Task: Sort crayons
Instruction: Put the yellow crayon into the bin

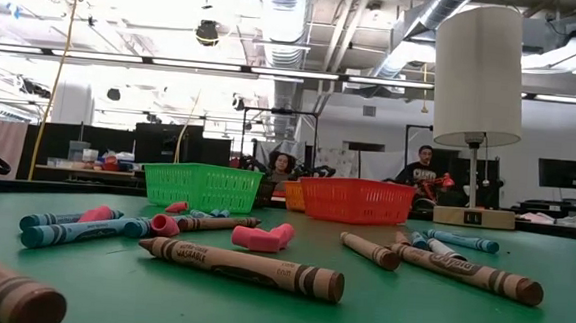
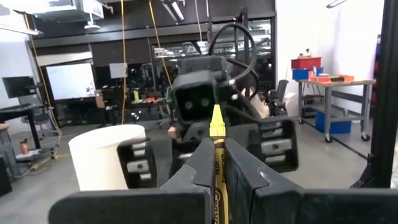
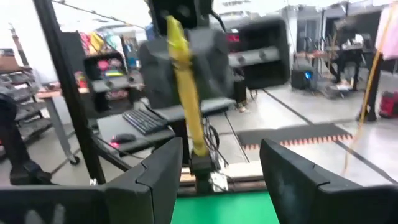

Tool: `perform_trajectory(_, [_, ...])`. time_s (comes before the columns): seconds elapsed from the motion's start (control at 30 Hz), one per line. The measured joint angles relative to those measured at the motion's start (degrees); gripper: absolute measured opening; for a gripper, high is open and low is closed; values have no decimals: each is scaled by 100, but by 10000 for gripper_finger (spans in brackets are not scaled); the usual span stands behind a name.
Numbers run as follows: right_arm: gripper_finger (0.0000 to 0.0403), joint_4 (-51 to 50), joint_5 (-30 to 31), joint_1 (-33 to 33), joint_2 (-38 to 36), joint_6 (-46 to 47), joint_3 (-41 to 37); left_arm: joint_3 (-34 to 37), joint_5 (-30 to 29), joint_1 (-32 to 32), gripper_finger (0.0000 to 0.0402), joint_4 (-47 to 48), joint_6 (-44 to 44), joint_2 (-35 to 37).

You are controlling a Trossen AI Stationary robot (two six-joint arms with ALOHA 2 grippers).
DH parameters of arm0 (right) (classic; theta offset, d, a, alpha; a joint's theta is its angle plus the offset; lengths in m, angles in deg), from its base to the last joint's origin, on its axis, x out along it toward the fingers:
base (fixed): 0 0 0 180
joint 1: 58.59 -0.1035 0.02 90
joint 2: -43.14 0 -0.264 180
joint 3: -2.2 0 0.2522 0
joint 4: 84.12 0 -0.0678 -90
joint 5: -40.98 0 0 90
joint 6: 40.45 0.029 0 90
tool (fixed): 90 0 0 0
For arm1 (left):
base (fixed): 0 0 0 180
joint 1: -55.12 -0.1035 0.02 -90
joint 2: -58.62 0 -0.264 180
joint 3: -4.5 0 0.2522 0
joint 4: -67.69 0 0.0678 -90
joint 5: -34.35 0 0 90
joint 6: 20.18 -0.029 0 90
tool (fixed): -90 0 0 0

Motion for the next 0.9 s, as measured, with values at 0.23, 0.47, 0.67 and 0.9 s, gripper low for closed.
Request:
perform_trajectory(0.23, [226, 328, 0, -258, 225, -10, 2, 0, 1, 0, 2, -59, 18, -36])
perform_trajectory(0.47, [226, 863, -11, -247, 555, 54, 2, 1, 3, 0, 2, -110, 42, -36])
perform_trajectory(0.67, [216, 1111, 40, -247, 607, 49, 0, 1, 3, 0, 2, -110, 40, -36])
perform_trajectory(0.9, [131, 1179, 105, -245, 607, 88, 0, 1, 5, 0, 2, -110, 39, -36])
